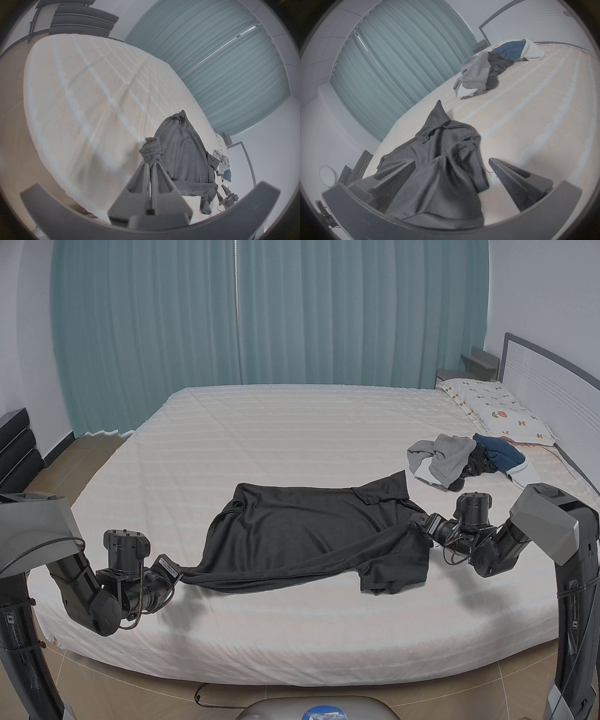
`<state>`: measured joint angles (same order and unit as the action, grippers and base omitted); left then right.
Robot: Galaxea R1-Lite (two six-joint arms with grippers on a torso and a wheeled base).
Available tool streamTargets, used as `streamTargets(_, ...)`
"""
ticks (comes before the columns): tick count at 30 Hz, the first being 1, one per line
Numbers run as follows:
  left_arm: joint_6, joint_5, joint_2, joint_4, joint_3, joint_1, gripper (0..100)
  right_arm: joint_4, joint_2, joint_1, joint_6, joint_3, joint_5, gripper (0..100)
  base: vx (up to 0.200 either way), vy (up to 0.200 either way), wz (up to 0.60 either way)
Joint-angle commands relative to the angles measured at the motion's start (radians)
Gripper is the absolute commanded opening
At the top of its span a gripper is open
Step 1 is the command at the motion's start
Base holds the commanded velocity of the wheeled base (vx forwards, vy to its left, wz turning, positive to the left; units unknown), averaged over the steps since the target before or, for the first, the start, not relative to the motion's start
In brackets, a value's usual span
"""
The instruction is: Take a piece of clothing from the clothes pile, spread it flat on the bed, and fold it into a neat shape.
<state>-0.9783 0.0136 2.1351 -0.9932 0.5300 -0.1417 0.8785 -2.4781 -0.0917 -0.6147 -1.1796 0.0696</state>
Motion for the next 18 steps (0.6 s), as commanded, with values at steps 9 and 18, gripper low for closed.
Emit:
streamTargets(9,0.004,0.0,-0.009,-0.001,-0.022,-0.002,0,0.027,0.238,-0.016,-0.016,0.428,0.147,100,0.0,0.0,0.0)
streamTargets(18,0.006,0.0,-0.009,-0.001,-0.024,-0.006,0,0.016,0.219,-0.109,-0.149,0.426,0.141,100,0.0,0.0,0.0)
